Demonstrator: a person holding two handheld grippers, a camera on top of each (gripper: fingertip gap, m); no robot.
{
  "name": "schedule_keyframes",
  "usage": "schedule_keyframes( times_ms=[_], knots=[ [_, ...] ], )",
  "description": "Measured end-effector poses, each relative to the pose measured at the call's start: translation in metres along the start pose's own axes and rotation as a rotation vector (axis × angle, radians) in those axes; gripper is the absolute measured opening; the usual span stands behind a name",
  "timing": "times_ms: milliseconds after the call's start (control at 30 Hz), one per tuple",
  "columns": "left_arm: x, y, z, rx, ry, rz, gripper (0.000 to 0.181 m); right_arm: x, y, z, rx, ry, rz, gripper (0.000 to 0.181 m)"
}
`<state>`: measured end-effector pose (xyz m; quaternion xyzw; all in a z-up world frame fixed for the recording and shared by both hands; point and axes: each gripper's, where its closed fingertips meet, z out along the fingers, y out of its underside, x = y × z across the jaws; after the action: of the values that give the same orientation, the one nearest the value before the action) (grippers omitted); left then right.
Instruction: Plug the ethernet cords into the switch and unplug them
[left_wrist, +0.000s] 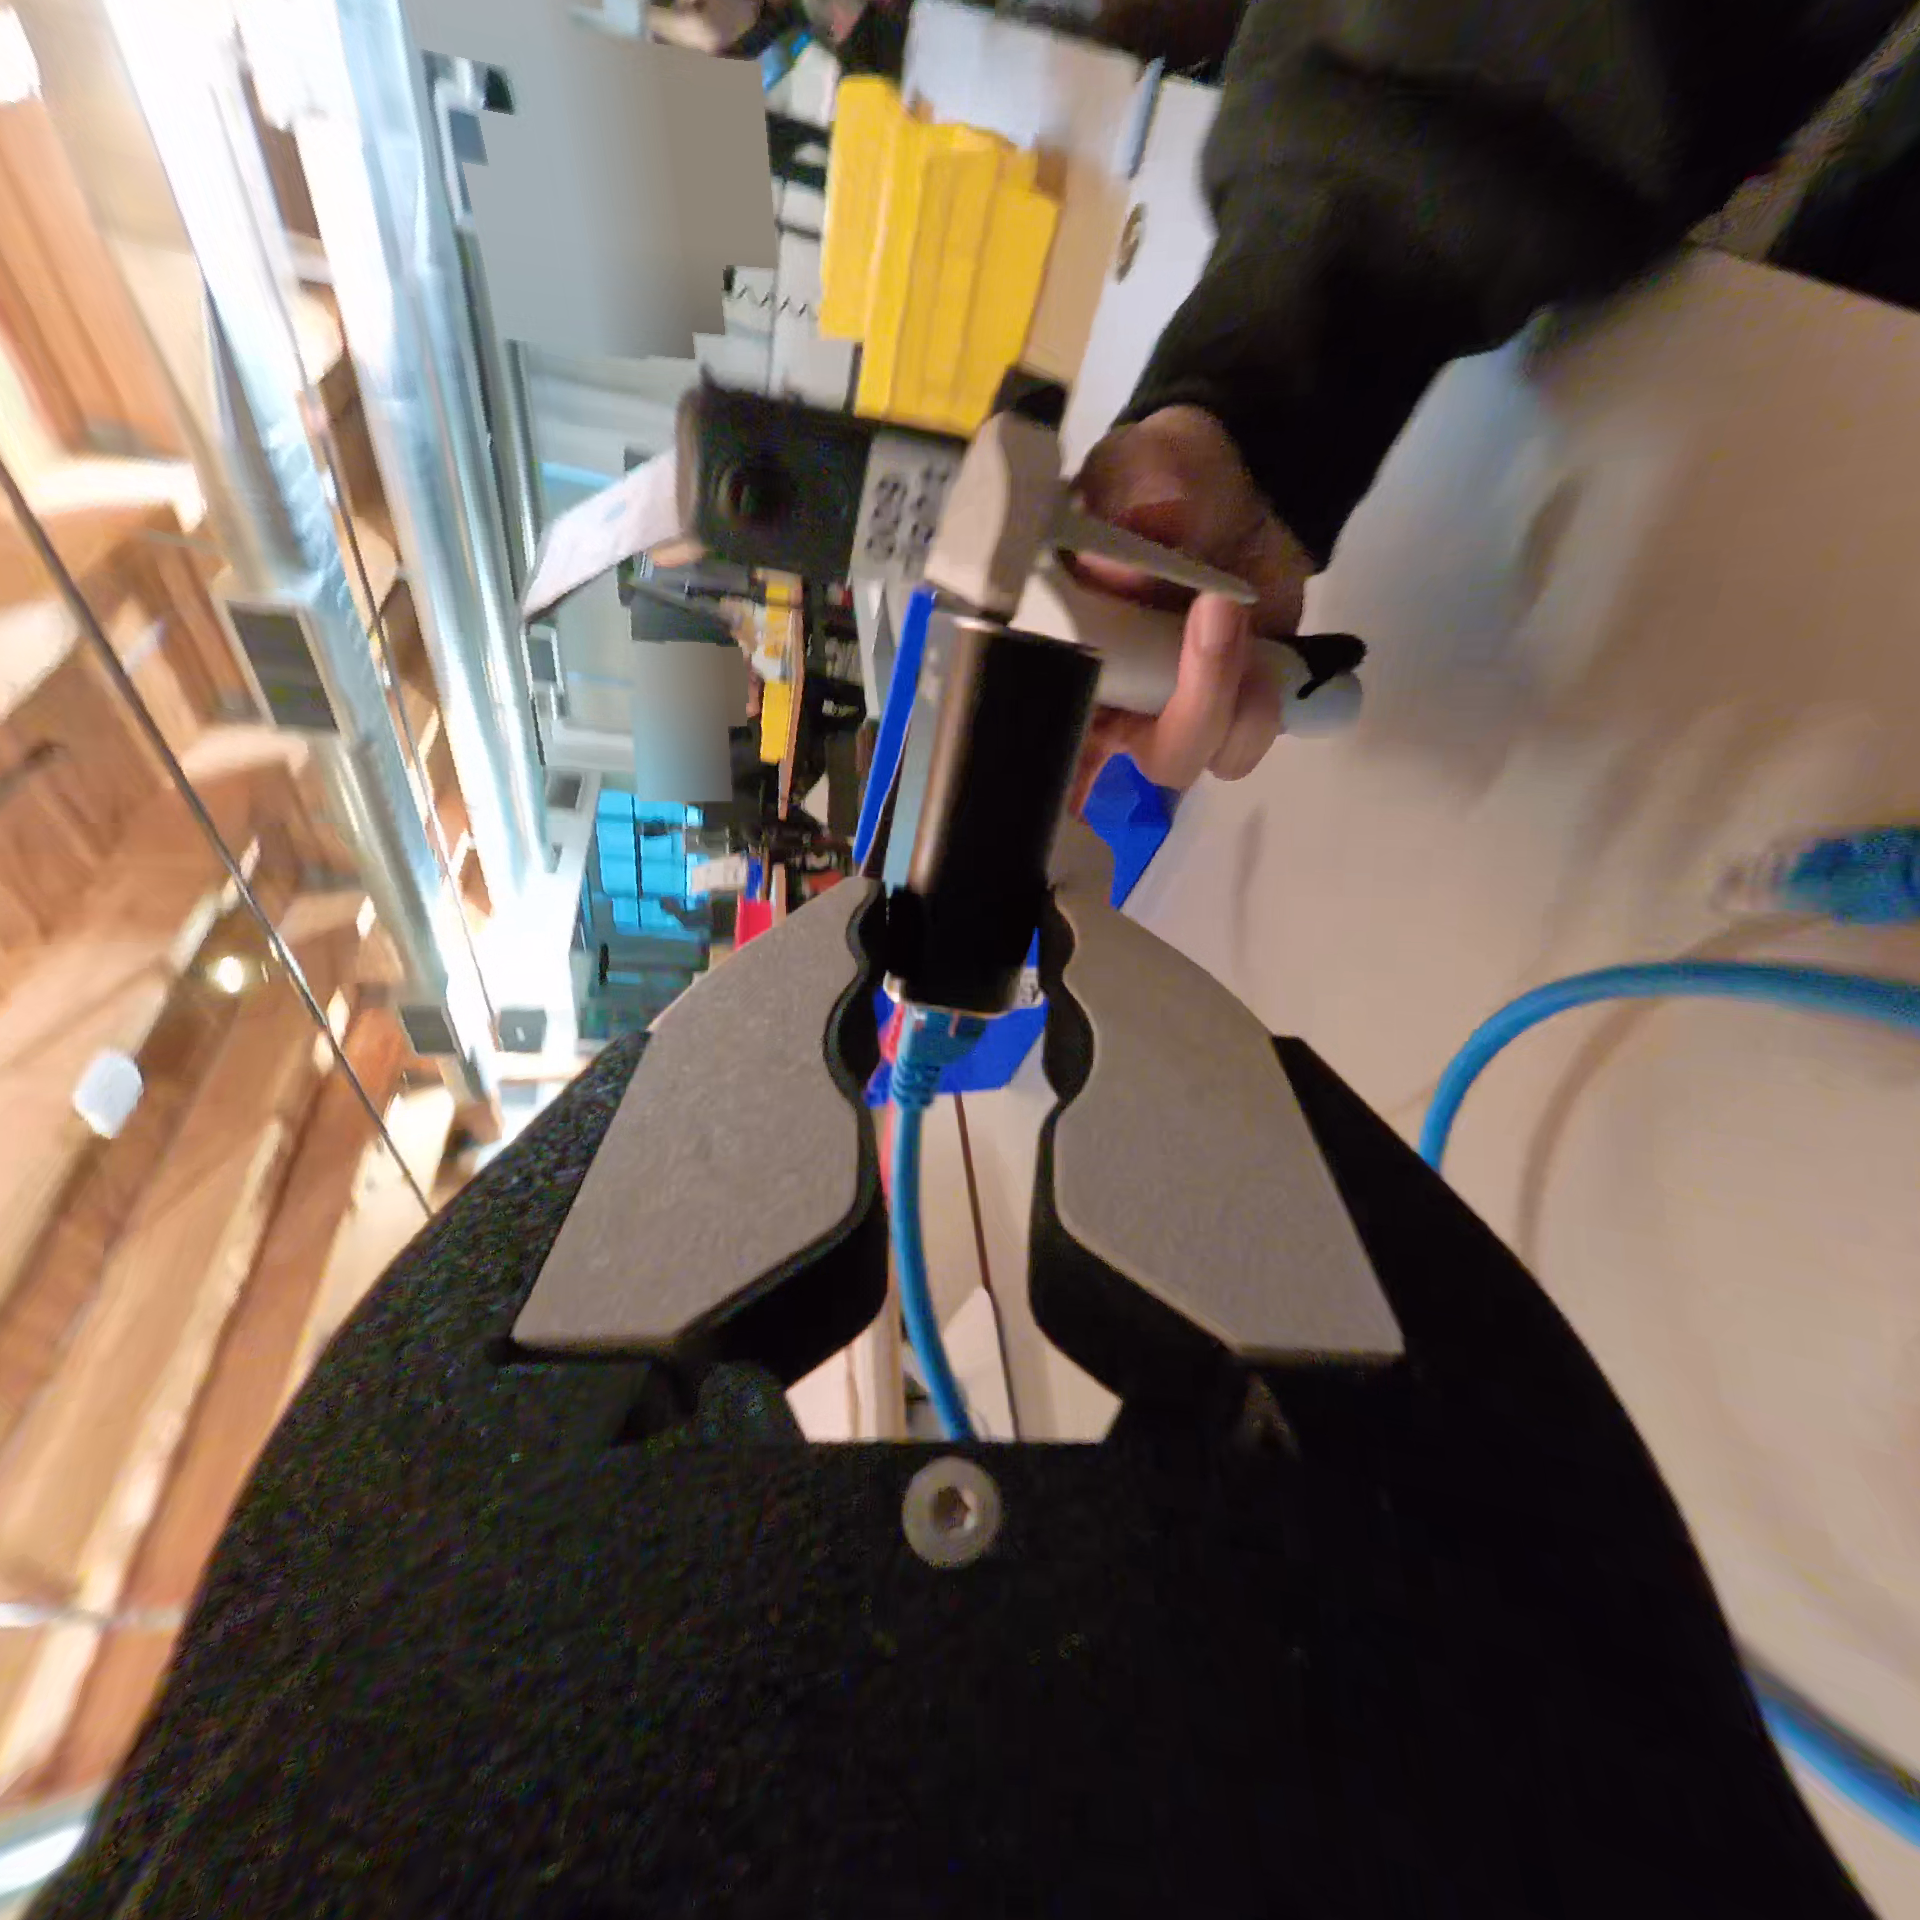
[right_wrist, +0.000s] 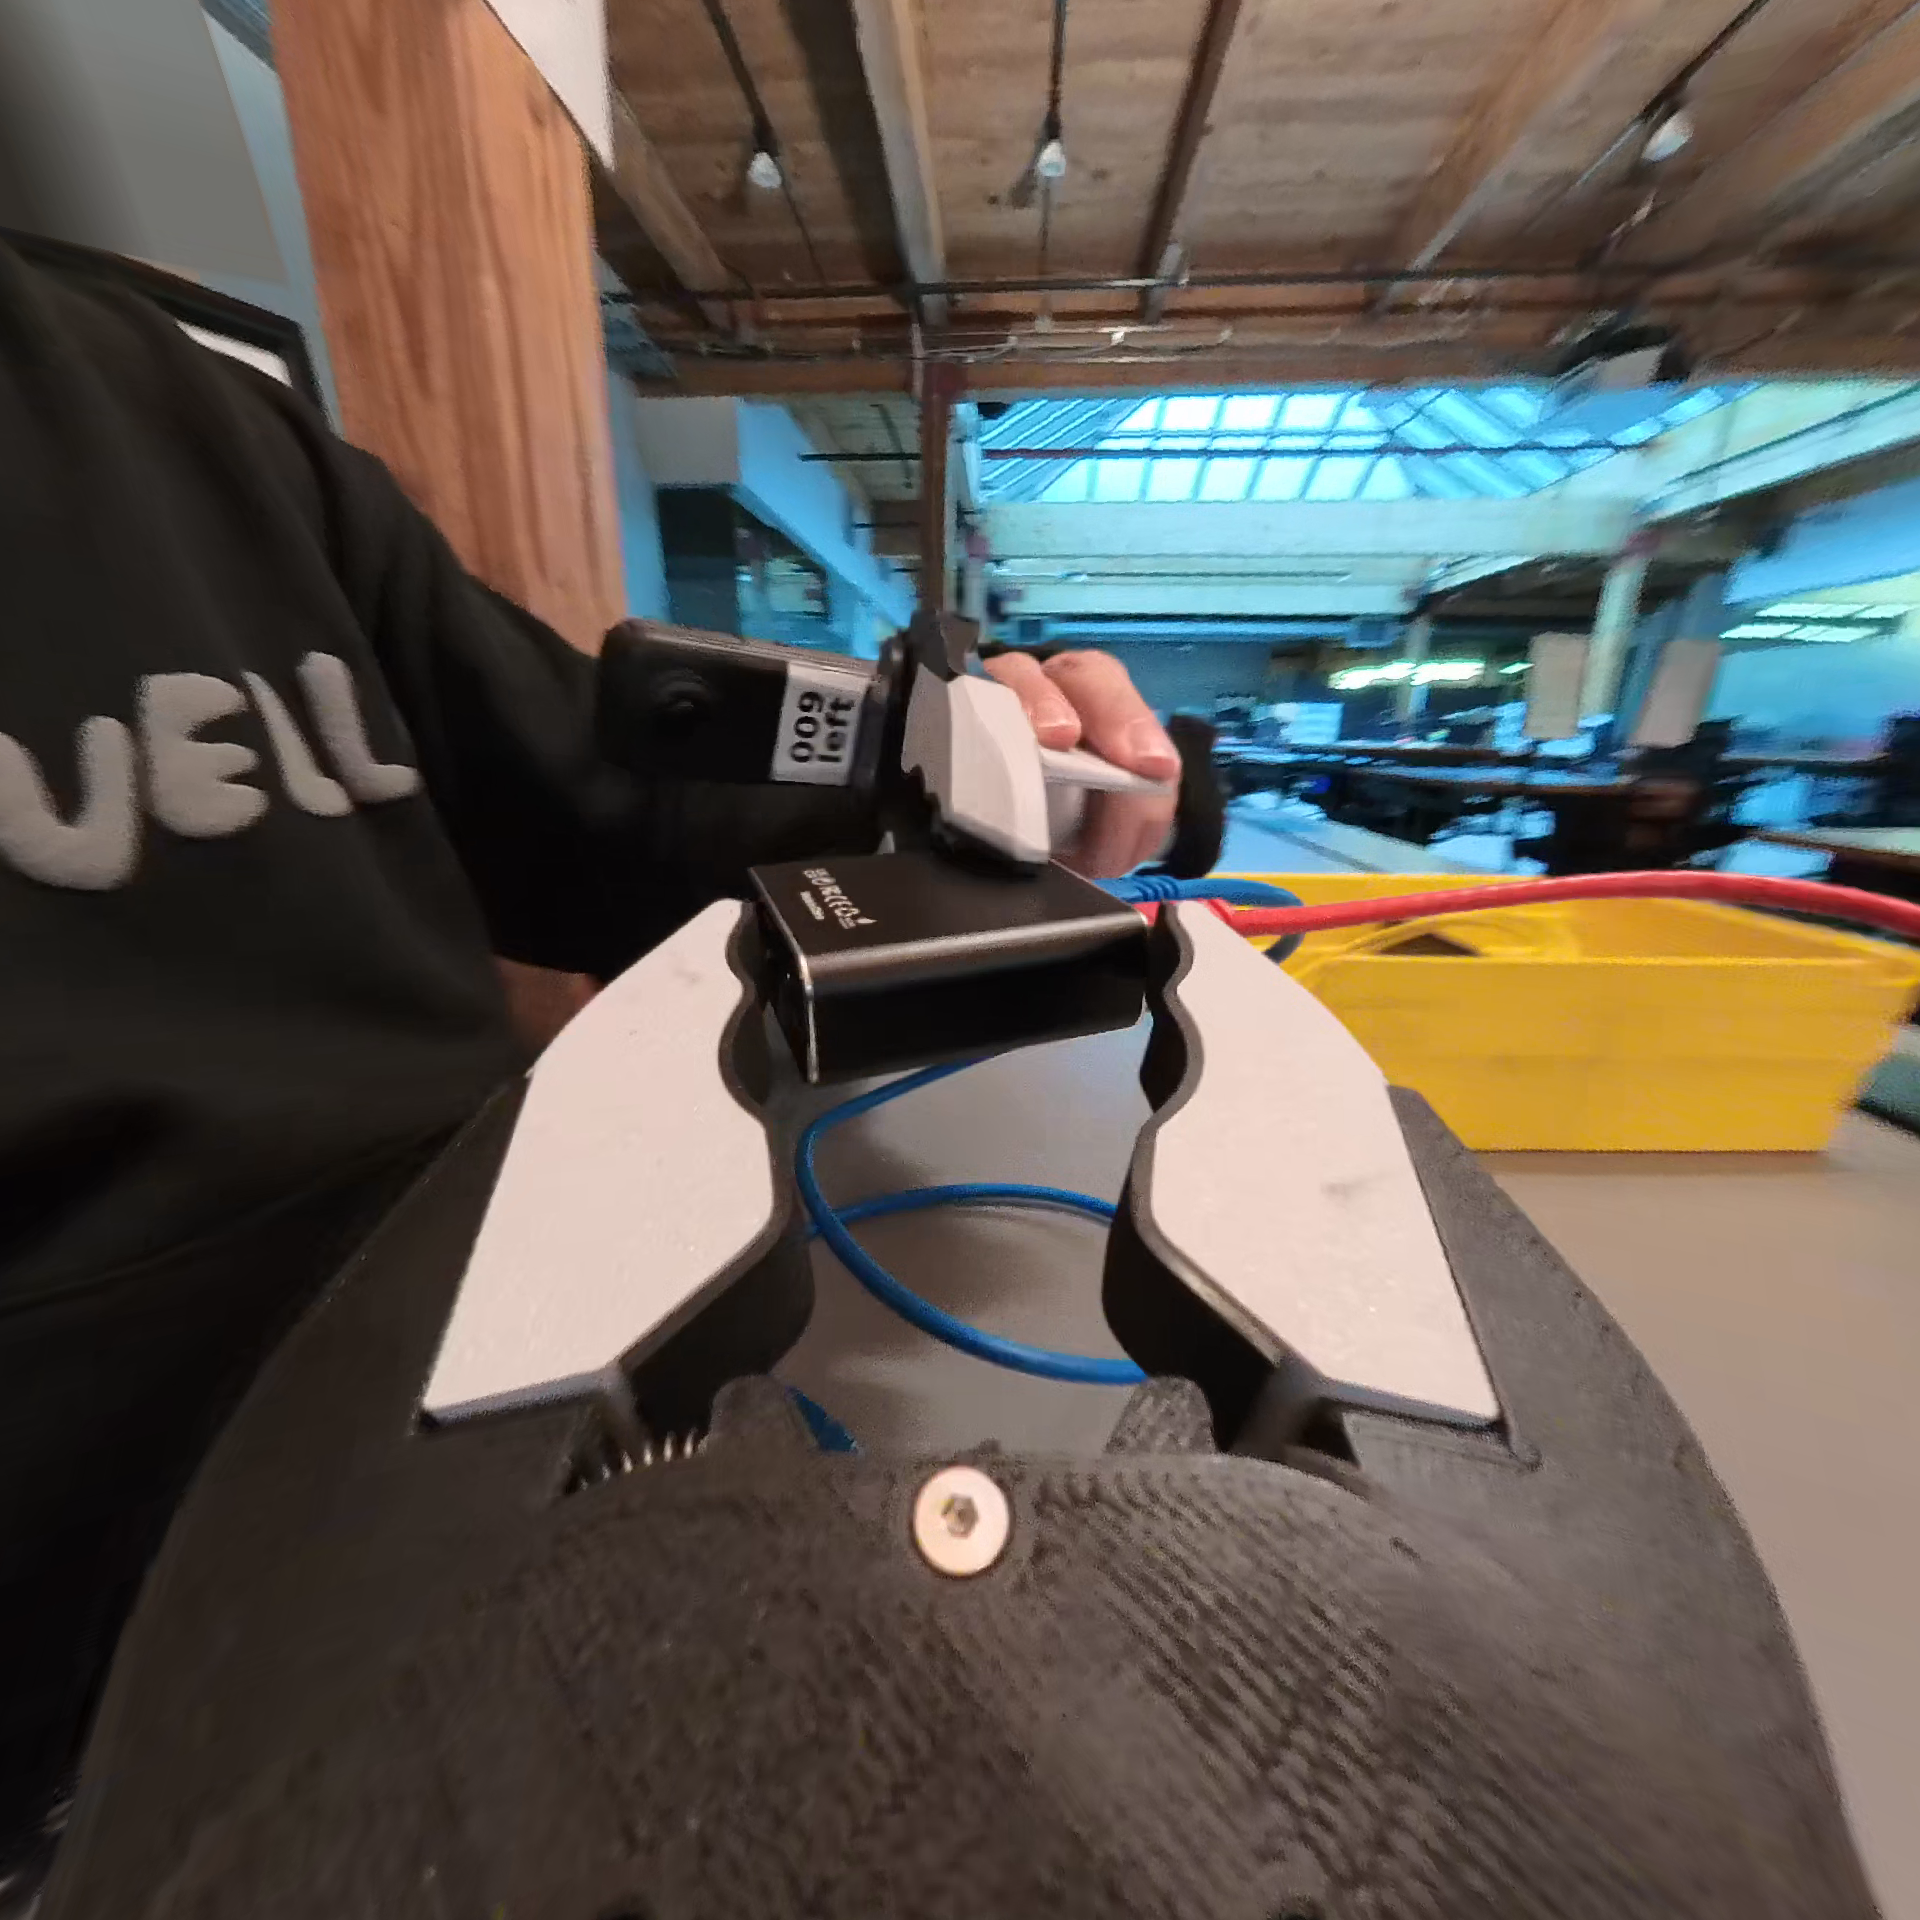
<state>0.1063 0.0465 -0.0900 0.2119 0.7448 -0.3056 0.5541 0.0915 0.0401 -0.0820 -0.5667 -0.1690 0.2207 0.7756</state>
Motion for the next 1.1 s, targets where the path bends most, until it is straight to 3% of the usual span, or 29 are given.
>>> schedule_keyframes(
  times_ms=[100, 167, 200, 267, 333, 433, 467, 567, 667, 800, 933, 1000, 1100],
  knots=[
    [-0.013, 0.021, -0.005, -0.059, -0.085, -0.157, 0.031, 0.016, -0.007, 0.001, -0.009, 0.148, -0.119, 0.071],
    [-0.024, 0.037, -0.013, -0.094, -0.187, -0.354, 0.036, 0.029, -0.012, -0.005, -0.013, 0.254, -0.176, 0.071],
    [-0.024, 0.045, -0.018, -0.103, -0.221, -0.504, 0.043, 0.035, -0.014, -0.009, -0.019, 0.307, -0.208, 0.071],
    [-0.02, 0.054, -0.024, -0.085, -0.278, -0.97, 0.054, 0.049, -0.017, -0.015, -0.039, 0.438, -0.287, 0.07],
    [-0.012, 0.038, -0.022, 0.066, -0.25, -1.428, 0.066, 0.054, -0.017, -0.014, -0.045, 0.5, -0.346, 0.07],
    [0.0, 0.021, -0.009, 0.301, -0.123, -1.984, 0.06, 0.054, -0.011, 0.0, -0.056, 0.514, -0.427, 0.07],
    [0.003, 0.017, -0.003, 0.37, -0.044, -2.127, 0.065, 0.054, -0.007, 0.006, -0.073, 0.523, -0.453, 0.07],
    [0.0, 0.013, 0.002, 0.605, 0.116, -2.389, 0.053, 0.048, 0.004, 0.021, -0.112, 0.496, -0.53, 0.07],
    [-0.002, 0.027, 0.001, 0.69, 0.085, -2.539, 0.028, 0.048, 0.014, 0.026, -0.153, 0.499, -0.58, 0.07],
    [0.016, 0.041, -0.001, 0.382, 0.085, -2.409, 0.027, 0.044, 0.026, 0.025, -0.24, 0.426, -0.481, 0.069],
    [0.025, 0.056, -0.018, 0.216, 0.203, -2.395, 0.027, 0.025, 0.0, 0.029, -0.32, 0.364, -0.496, 0.076],
    [0.016, 0.059, -0.028, 0.239, 0.266, -2.398, 0.027, 0.006, 0.004, 0.032, -0.378, 0.247, -0.416, 0.073],
    [-0.008, 0.047, -0.042, 0.341, 0.455, -2.351, 0.027, -0.028, 0.037, 0.039, -0.454, 0.003, -0.163, 0.074]
  ],
)
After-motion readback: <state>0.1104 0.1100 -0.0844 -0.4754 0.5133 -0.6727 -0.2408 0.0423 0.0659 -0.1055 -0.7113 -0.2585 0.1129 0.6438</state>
